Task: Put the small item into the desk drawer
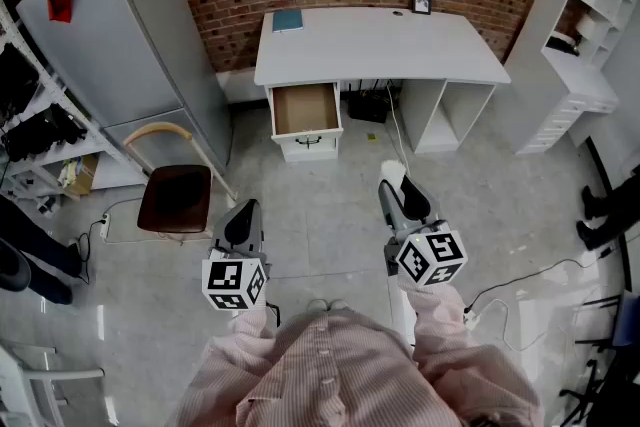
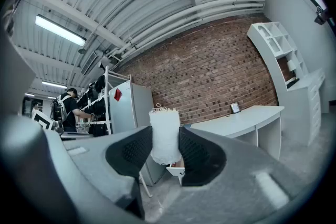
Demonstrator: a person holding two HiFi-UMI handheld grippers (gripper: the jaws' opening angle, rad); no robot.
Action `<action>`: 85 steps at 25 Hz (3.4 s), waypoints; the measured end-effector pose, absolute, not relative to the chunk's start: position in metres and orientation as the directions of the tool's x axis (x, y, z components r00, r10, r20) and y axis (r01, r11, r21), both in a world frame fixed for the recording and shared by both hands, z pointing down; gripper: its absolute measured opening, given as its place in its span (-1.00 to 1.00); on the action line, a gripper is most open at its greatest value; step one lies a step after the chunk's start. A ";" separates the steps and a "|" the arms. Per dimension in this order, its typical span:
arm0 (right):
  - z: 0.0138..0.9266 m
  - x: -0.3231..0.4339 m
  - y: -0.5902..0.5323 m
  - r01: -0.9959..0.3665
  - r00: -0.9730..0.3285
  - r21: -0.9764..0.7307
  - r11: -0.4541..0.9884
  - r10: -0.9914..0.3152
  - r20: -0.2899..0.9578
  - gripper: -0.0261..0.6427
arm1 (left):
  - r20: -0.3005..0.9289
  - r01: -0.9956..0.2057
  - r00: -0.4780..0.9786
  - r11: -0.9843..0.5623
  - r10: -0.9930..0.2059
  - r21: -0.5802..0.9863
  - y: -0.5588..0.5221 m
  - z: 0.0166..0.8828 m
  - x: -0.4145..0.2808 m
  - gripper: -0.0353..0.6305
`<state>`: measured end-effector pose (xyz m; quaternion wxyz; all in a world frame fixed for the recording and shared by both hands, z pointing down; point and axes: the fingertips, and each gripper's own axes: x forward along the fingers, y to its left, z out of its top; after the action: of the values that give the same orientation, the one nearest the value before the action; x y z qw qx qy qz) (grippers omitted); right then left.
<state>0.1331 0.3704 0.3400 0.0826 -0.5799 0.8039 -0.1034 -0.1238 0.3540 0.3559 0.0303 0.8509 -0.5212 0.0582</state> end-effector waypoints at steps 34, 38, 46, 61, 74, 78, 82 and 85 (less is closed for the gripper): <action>0.379 0.128 0.230 -0.877 -0.404 -0.293 0.382 -0.914 0.017 -0.44 | 0.155 -0.910 0.414 -0.406 -0.897 0.083 0.229 0.392 -0.125 -0.90; 0.381 0.115 0.174 -0.879 -0.393 -0.308 0.365 -0.919 0.032 -0.44 | 0.171 -0.905 0.425 -0.414 -0.889 0.098 0.172 0.392 -0.138 -0.90; 0.390 0.089 0.082 -0.868 -0.403 -0.348 0.355 -0.912 0.075 -0.44 | 0.206 -0.880 0.475 -0.462 -0.855 0.111 0.069 0.395 -0.153 -0.90; 0.420 0.079 -0.011 -0.894 -0.343 -0.355 0.276 -0.929 0.142 -0.44 | 0.228 -0.826 0.564 -0.543 -0.794 0.153 -0.042 0.421 -0.152 -0.90; 0.461 0.067 -0.053 -0.897 -0.397 -0.311 0.314 -0.883 0.253 -0.44 | 0.280 -0.831 0.555 -0.505 -0.783 0.233 -0.080 0.454 -0.151 -0.90; 0.481 0.062 -0.078 -0.891 -0.430 -0.297 0.344 -0.849 0.307 -0.44 | 0.319 -0.834 0.550 -0.487 -0.772 0.258 -0.101 0.471 -0.147 -0.90; 0.506 0.058 -0.103 -0.879 -0.469 -0.288 0.380 -0.801 0.373 -0.44 | 0.371 -0.836 0.545 -0.460 -0.752 0.298 -0.119 0.497 -0.141 -0.90; 0.526 0.058 -0.123 -0.866 -0.498 -0.282 0.413 -0.758 0.421 -0.44 | 0.408 -0.840 0.539 -0.432 -0.737 0.330 -0.135 0.518 -0.135 -0.90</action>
<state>0.0578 -0.1228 0.5259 -0.1144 -0.4878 0.8326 -0.2361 -0.1345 -0.1346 0.5176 0.2531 0.8400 -0.4692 0.1014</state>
